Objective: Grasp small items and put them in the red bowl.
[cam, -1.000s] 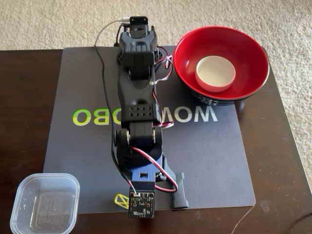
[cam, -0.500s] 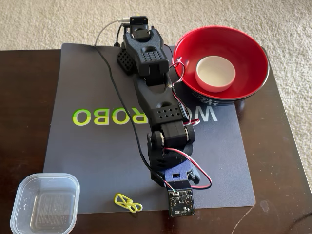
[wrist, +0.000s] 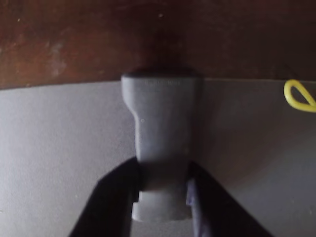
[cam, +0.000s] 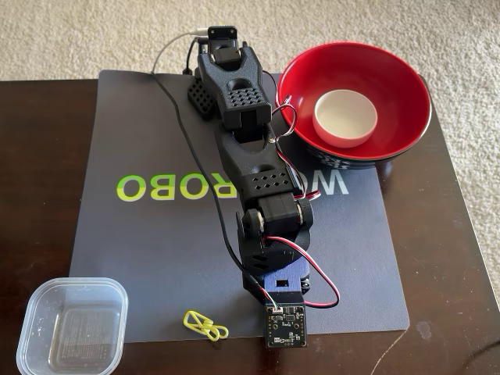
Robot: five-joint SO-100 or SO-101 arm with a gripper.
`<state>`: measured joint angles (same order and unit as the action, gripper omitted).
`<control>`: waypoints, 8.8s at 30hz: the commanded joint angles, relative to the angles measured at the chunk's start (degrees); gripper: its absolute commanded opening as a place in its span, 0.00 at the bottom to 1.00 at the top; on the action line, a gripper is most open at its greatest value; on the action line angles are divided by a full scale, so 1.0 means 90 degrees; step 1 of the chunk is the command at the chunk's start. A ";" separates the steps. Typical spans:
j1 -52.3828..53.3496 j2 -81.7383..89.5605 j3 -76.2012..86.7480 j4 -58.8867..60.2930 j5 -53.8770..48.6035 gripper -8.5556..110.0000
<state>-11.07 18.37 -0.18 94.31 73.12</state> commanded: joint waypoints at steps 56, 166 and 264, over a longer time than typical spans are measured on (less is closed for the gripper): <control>-0.2363 0.5869 0.4814 0.0371 -0.1309 0.58; -0.4736 0.7119 0.7041 0.0283 -0.1670 0.47; -0.4590 1.1553 1.1543 0.0381 0.0820 0.07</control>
<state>-56.07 117.07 98.44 97.91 72.95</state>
